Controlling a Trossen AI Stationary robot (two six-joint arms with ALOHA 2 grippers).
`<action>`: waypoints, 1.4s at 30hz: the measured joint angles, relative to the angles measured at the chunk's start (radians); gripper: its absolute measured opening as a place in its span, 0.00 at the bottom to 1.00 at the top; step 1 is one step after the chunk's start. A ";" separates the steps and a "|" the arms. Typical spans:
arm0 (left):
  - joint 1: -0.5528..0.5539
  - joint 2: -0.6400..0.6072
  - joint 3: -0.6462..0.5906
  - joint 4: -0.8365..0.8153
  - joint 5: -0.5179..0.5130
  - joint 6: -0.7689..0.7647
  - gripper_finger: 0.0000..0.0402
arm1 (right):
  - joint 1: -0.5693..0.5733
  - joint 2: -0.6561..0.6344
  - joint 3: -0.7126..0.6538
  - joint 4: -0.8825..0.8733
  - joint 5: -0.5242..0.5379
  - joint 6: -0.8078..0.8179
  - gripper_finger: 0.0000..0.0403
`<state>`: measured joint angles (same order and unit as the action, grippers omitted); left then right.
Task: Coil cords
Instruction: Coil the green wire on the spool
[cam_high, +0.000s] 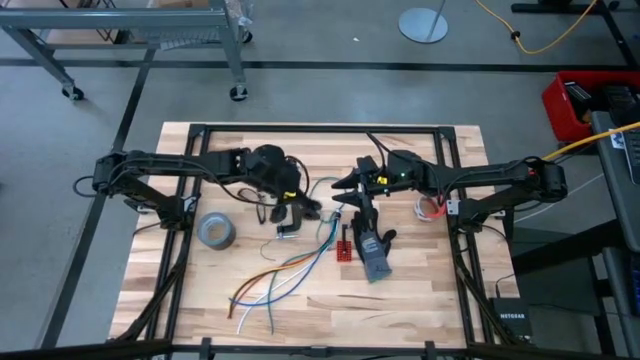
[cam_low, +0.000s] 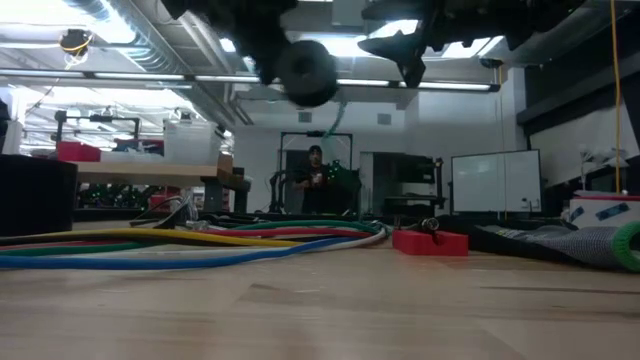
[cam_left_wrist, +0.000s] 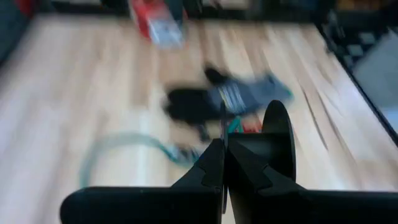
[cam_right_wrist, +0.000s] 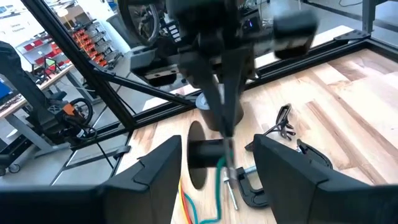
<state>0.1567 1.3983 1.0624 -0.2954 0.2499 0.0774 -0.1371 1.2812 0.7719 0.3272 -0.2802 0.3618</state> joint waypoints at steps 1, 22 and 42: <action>0.000 0.000 0.005 -0.048 0.026 -0.007 0.00 | 0.000 0.000 0.000 0.000 0.003 0.000 0.51; 0.002 0.000 0.011 -0.073 0.238 0.029 0.00 | 0.055 0.002 0.000 -0.098 0.087 0.000 0.51; 0.004 0.000 0.011 0.104 0.356 0.086 0.00 | 0.205 0.122 0.000 0.162 0.060 -0.025 0.51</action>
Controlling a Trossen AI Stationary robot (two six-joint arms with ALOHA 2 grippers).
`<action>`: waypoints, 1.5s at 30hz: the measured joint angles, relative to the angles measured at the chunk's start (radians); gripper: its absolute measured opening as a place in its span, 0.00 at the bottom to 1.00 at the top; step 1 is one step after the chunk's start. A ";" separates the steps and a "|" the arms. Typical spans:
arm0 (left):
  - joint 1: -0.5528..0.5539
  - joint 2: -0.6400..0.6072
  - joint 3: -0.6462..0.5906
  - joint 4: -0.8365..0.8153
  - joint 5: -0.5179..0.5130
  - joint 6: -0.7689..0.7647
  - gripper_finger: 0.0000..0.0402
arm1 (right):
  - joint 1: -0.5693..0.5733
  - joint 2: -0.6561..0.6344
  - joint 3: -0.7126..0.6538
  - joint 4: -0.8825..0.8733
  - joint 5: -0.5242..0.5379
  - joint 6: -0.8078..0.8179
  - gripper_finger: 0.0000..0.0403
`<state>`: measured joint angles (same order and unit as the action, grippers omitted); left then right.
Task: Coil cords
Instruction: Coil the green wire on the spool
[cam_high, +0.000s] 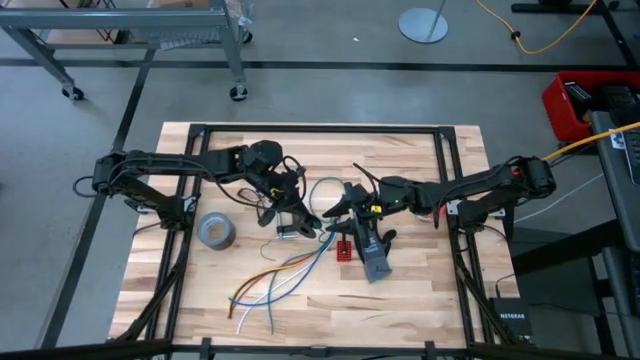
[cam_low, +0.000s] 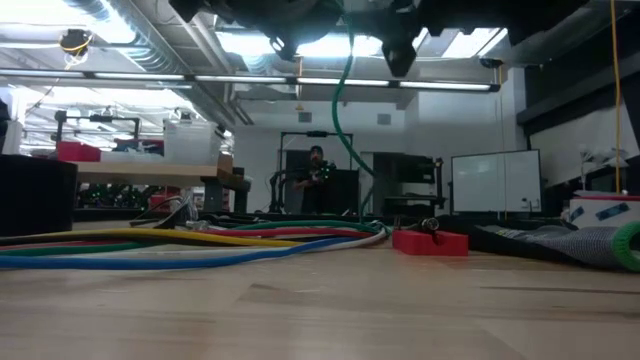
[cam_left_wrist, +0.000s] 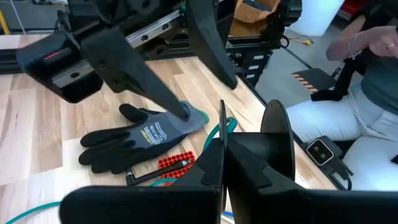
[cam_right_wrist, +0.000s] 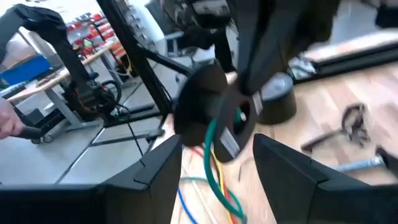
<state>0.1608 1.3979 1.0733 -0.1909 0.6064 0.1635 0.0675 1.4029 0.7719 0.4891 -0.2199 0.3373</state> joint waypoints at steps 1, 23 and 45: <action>0.000 0.000 0.000 0.000 0.000 0.000 0.00 | 0.004 0.000 0.000 0.014 0.003 -0.007 0.51; 0.000 0.000 0.000 0.027 0.000 0.001 0.00 | 0.004 0.039 0.083 0.017 0.070 -0.059 0.51; 0.000 0.000 0.000 0.072 0.001 -0.007 0.00 | 0.004 0.055 0.082 0.022 0.098 -0.059 0.12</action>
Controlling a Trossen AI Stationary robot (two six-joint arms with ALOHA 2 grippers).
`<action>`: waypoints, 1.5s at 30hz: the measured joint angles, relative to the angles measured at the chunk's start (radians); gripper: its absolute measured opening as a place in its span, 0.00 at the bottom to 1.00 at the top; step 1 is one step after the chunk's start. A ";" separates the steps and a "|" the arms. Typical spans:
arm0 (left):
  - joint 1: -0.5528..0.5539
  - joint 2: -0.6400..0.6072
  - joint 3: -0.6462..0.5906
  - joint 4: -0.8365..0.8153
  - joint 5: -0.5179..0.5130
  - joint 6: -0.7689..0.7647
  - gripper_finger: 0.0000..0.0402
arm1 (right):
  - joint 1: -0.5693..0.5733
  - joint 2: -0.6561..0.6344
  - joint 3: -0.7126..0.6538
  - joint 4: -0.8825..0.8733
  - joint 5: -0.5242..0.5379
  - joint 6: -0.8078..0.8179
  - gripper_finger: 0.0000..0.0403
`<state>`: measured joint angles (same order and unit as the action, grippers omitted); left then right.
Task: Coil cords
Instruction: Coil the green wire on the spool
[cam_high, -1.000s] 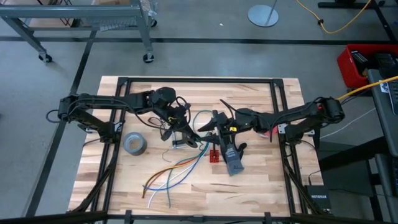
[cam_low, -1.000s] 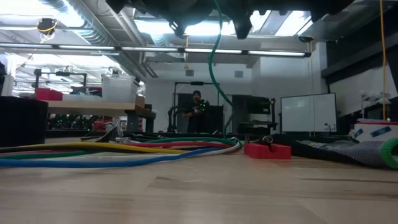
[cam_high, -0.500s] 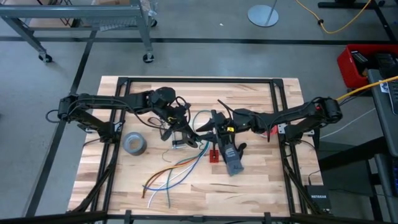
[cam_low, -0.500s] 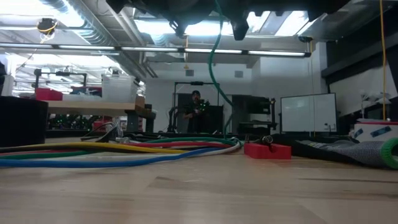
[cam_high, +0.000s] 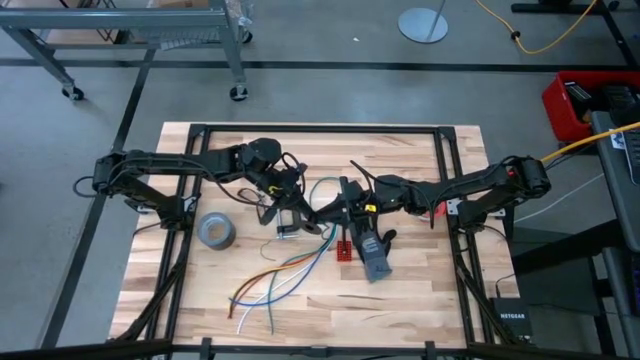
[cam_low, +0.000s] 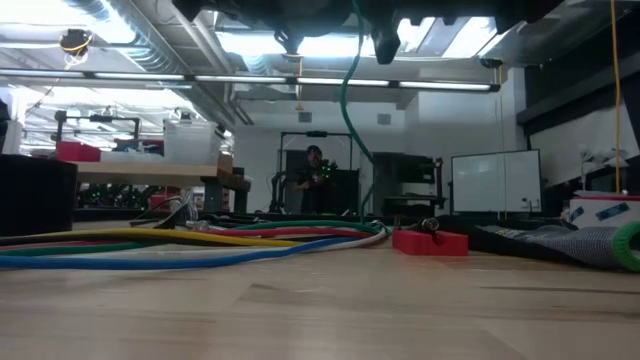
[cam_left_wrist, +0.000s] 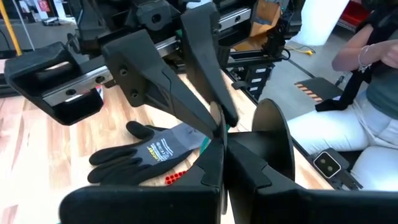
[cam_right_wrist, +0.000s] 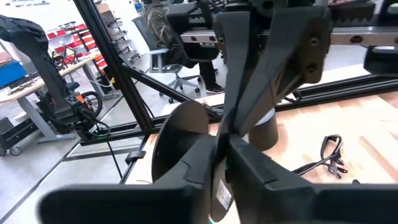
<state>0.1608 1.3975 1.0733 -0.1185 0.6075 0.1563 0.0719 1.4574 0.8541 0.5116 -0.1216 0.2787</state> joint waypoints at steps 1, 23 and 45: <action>0.000 0.000 0.000 -0.002 0.000 -0.003 0.00 | 0.000 0.000 0.000 0.000 0.000 0.000 0.09; 0.019 -0.002 0.000 0.069 -0.081 -0.438 0.14 | -0.002 -0.014 0.032 -0.071 0.037 -0.048 0.01; 0.105 -0.082 0.000 0.191 -0.104 -0.517 0.14 | -0.006 -0.020 0.038 -0.154 0.015 -0.085 0.01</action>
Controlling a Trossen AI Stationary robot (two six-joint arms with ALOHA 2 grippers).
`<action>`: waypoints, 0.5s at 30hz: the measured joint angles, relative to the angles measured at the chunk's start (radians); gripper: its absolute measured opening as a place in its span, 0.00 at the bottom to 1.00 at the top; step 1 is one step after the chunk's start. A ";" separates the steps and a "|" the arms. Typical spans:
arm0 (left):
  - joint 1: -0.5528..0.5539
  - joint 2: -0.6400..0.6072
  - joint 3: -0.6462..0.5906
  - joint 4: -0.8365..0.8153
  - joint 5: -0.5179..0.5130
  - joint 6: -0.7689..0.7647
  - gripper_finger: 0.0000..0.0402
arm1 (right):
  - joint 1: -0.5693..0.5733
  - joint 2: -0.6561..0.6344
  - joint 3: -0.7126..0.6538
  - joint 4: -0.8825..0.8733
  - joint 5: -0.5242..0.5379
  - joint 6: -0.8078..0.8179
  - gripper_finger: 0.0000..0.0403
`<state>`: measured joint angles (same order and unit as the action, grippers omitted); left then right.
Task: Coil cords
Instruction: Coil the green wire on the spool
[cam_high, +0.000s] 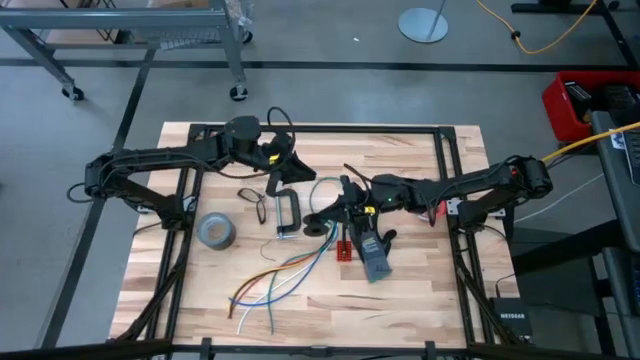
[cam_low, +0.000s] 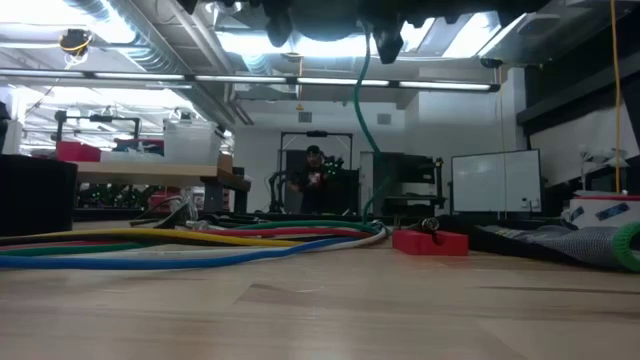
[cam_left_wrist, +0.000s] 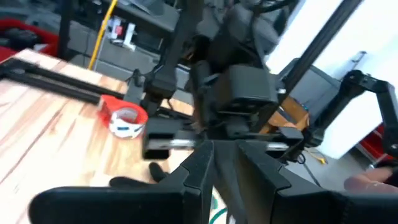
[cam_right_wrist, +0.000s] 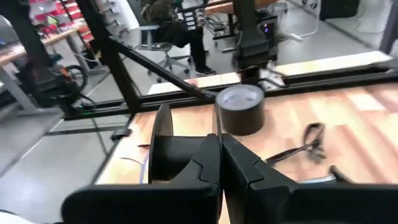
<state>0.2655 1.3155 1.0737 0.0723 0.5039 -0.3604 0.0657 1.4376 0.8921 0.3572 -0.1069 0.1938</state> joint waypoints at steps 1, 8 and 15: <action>0.005 0.000 0.000 -0.003 0.000 -0.003 0.14 | -0.007 -0.009 0.000 -0.012 0.001 -0.021 0.01; 0.047 -0.001 0.000 -0.008 0.006 0.166 0.14 | -0.088 -0.183 0.000 -0.175 0.015 -0.118 0.01; 0.046 0.008 0.000 -0.012 0.007 0.213 0.14 | -0.183 -0.419 0.000 -0.398 0.146 -0.227 0.01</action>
<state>0.3115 1.3233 1.0735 0.0606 0.5112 -0.1477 -0.1170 1.0189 0.8921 -0.0413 0.0395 -0.0337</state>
